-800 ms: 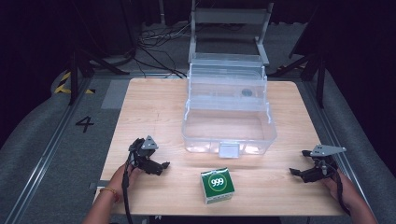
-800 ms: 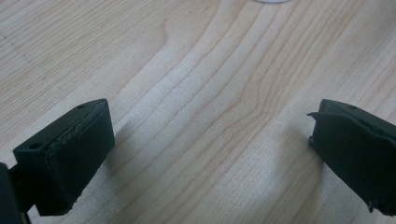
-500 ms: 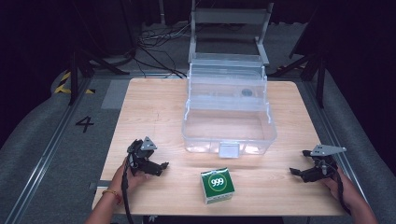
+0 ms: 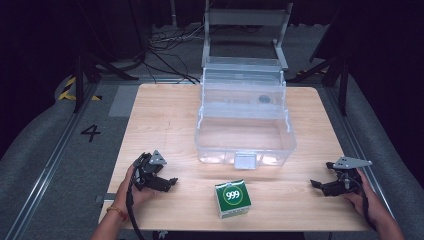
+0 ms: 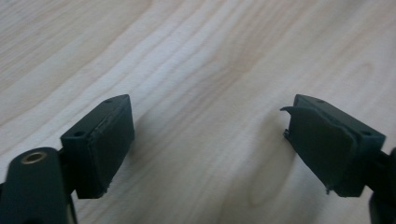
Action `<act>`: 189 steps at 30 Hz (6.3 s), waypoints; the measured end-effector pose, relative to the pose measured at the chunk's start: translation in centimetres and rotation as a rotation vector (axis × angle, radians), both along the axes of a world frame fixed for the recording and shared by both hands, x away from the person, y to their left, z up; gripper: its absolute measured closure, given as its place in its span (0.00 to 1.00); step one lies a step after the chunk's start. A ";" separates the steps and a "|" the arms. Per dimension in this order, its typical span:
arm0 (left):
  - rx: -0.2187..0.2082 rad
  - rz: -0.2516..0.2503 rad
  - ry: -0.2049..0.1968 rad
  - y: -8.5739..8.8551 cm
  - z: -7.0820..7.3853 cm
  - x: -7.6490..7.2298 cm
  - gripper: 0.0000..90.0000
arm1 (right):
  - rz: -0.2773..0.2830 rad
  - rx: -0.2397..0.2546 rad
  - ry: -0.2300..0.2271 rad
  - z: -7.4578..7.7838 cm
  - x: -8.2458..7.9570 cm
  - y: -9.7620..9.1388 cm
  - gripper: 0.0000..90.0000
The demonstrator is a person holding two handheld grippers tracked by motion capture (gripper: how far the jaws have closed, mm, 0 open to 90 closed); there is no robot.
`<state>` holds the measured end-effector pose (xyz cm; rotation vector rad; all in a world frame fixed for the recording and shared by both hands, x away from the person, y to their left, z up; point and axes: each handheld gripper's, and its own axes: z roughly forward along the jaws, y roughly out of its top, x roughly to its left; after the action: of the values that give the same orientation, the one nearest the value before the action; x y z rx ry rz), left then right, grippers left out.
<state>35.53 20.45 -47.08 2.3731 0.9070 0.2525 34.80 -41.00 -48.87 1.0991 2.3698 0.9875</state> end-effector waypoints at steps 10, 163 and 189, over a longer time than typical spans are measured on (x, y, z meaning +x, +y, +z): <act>-0.037 -0.089 -0.036 -1.6 1.7 -3.3 0.18 | 0.003 -0.017 -0.002 0.6 -0.9 0.6 0.17; 0.262 -0.526 0.110 -11.4 4.3 -1.2 0.16 | 0.093 0.037 -0.008 0.1 -1.3 4.3 0.17; 0.325 -0.542 0.071 -11.0 6.1 0.1 0.18 | 0.099 0.035 -0.012 0.1 -1.2 4.3 0.17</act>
<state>35.59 9.44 -41.01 2.8357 0.2333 0.1030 33.62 -36.74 -48.78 0.9940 2.4261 1.0702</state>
